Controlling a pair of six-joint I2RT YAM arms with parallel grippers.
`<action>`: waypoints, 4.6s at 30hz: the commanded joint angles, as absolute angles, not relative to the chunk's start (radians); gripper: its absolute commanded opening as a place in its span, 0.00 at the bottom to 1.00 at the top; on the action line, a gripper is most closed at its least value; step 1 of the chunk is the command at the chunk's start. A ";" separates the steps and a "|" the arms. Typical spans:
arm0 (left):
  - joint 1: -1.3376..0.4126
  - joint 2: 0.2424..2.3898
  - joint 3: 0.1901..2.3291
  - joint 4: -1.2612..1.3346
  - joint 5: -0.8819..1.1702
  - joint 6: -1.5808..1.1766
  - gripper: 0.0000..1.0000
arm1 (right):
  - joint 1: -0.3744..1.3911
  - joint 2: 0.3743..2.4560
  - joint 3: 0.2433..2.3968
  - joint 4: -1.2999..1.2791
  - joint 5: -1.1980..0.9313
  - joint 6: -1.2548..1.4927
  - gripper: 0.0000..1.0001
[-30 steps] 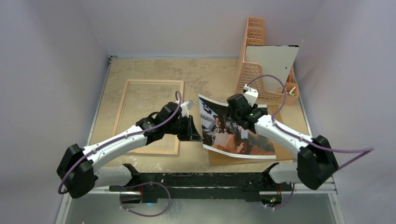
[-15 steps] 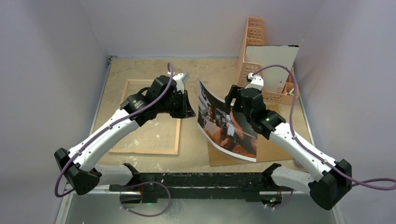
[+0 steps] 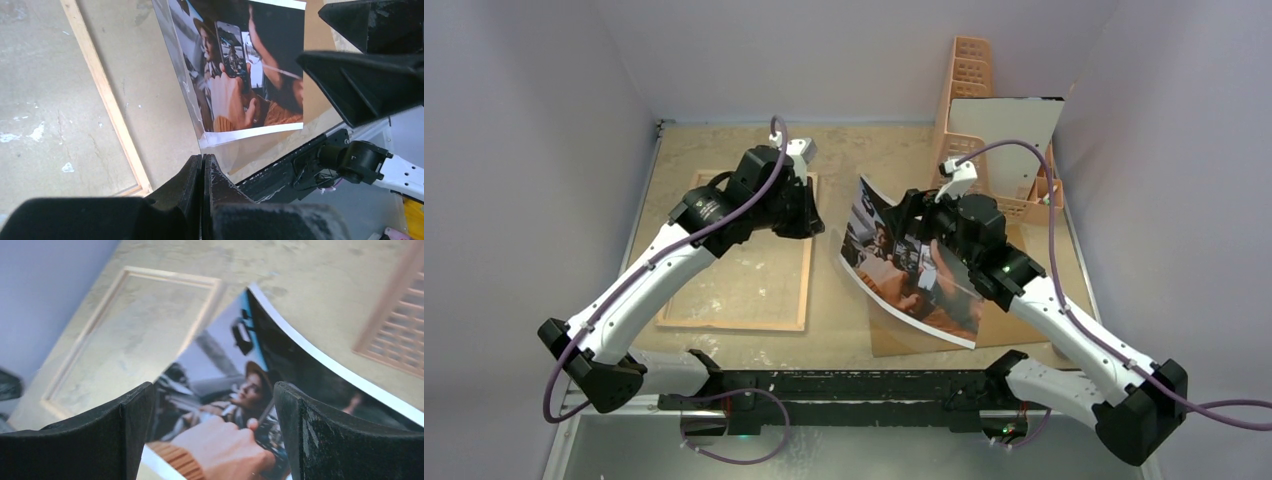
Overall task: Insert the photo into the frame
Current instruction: Pick up the photo frame item at the center of the board, then move the photo frame to the center of the board.
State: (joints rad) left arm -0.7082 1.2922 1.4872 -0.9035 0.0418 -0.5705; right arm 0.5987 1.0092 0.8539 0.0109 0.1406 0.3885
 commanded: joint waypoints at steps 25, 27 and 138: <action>-0.678 1.339 1.742 -1.014 -0.146 -0.580 0.00 | 1.365 1.353 1.021 0.017 0.918 0.448 0.89; -0.677 1.339 1.749 -1.019 -0.150 -0.581 0.00 | 1.379 1.406 1.062 -0.086 0.997 0.516 0.84; -0.575 1.826 1.117 -0.236 -0.028 -0.545 0.44 | 0.705 1.229 1.486 -0.216 0.399 0.469 0.00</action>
